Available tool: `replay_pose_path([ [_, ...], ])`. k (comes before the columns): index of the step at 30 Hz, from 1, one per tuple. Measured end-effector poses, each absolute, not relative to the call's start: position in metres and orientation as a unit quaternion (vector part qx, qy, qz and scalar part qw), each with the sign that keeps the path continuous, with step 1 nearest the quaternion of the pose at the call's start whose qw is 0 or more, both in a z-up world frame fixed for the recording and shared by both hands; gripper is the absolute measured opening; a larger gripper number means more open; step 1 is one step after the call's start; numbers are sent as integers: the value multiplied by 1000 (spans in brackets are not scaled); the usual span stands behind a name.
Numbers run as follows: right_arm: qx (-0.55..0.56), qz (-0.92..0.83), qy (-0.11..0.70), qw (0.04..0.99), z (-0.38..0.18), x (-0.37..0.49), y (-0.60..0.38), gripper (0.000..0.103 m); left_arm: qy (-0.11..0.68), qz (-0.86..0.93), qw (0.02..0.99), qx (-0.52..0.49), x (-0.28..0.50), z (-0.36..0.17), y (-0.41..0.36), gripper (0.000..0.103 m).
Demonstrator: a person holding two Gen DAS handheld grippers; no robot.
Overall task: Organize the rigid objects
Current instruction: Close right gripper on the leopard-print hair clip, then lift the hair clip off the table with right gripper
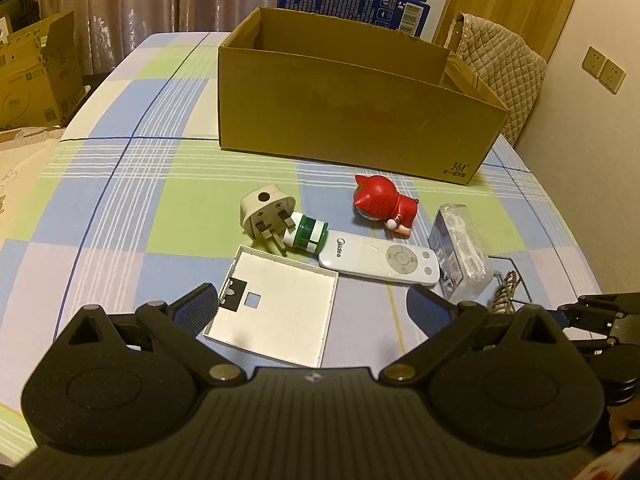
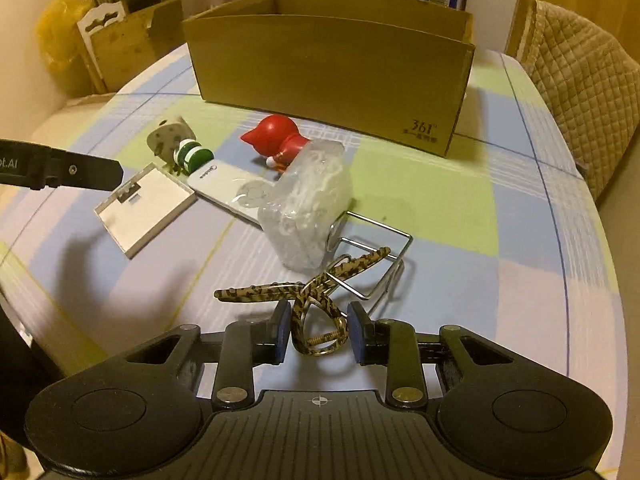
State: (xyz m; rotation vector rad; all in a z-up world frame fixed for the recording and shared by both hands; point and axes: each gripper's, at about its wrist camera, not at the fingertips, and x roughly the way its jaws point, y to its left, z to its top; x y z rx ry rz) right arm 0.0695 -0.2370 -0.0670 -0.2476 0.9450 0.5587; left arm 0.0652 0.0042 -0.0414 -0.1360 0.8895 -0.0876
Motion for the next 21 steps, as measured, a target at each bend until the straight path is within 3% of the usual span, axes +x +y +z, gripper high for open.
replay_pose_path([
  [7,-192,269,417,846,-78,61,-224,34,432,-40,898,-71,65,-43,6,99],
  [10,-206,268,411,847,-80,58,-223,27,432,-40,898,-71,65,-44,6,99],
  [21,78,294,423,853,-47,89,-271,25,431,-38,899,-76,67,-44,6,99],
])
